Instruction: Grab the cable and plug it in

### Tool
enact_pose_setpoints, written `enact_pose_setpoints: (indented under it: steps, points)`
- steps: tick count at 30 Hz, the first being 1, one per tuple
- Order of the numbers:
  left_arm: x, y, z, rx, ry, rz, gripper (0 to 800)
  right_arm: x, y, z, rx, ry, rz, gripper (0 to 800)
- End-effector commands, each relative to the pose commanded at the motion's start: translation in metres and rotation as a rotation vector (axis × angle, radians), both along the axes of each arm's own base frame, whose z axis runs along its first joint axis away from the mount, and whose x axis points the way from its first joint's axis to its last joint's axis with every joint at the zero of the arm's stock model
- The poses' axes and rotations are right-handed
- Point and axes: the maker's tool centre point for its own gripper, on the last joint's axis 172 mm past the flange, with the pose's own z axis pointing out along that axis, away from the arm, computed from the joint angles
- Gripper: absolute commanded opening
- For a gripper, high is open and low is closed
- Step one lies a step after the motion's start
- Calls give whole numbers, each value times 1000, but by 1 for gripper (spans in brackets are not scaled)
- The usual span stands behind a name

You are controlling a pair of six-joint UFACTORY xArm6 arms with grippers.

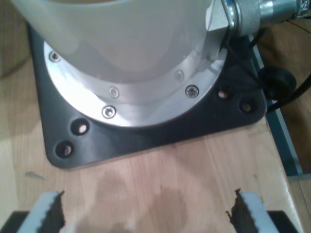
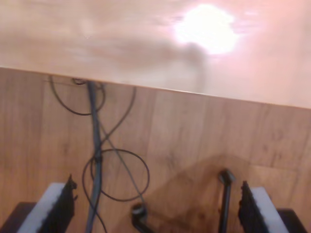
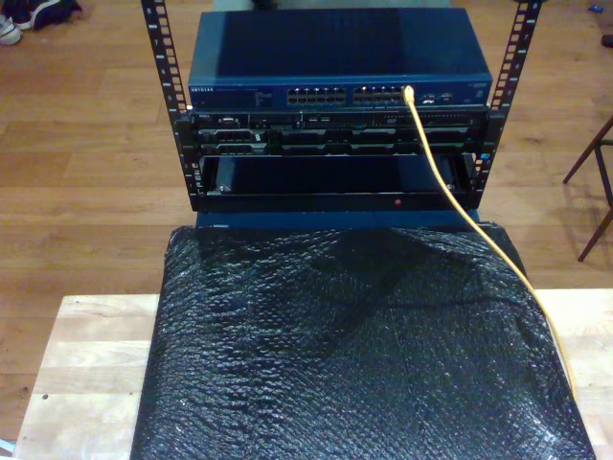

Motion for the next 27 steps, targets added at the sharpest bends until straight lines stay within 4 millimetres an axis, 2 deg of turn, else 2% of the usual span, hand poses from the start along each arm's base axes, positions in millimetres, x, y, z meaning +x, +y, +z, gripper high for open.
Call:
enact_pose_setpoints:
  steps: [4,9,19,27]
  points:
    - [0,0,0,0,1,1,800,-22,9,-14,23,7,13,799]
    - [0,0,0,-2,0,0,800,-38,22,-31,60,12,6,799]
    - [0,0,0,0,0,0,800,-51,53,-64,131,28,-5,799]
    - [0,0,0,0,0,0,800,-59,59,-88,120,23,-34,799]
